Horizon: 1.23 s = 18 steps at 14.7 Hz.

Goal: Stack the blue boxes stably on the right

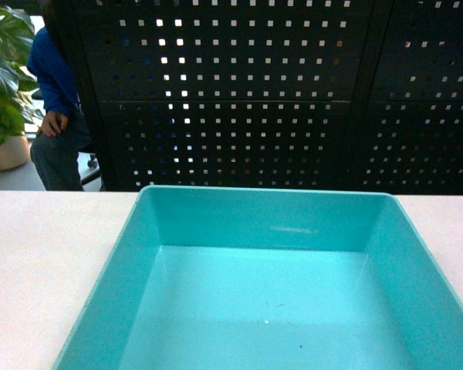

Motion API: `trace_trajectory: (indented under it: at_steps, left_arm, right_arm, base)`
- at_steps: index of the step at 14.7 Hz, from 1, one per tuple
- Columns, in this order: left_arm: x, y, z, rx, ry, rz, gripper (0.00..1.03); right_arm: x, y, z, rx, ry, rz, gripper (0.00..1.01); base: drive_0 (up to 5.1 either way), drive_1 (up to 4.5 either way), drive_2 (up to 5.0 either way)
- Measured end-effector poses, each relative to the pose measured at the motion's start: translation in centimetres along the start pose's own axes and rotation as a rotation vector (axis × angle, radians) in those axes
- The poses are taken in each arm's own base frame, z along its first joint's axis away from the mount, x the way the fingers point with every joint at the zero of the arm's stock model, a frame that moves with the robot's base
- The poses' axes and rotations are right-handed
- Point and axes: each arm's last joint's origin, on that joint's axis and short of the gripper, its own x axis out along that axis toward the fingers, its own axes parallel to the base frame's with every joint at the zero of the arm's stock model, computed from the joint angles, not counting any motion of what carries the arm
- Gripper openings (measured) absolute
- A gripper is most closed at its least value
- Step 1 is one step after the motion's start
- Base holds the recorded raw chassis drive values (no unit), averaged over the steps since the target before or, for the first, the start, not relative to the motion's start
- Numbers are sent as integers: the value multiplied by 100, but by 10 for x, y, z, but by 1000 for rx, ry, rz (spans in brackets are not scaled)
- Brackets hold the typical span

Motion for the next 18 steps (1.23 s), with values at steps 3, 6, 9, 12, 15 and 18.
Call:
trace_trajectory:
  at_steps: [3,6,9,12,15,18]
  left_arm:
    - [0,0,0,0,0,0,98]
    - [0,0,0,0,0,0,98]
    - [0,0,0,0,0,0,98]
    - [0,0,0,0,0,0,98]
    - [0,0,0,0,0,0,98]
    - [0,0,0,0,0,0,98]
  right_arm:
    - [0,0,0,0,0,0,98]
    - [0,0,0,0,0,0,98]
    - [0,0,0,0,0,0,98]
    - [0,0,0,0,0,0,98]
    - [0,0,0,0,0,0,98]
    - [0,0,0,0,0,0,98]
  base:
    - [0,0,0]
    - [0,0,0]
    - [0,0,0]
    - [0,0,0]
    - [0,0,0]
    - [0,0,0]
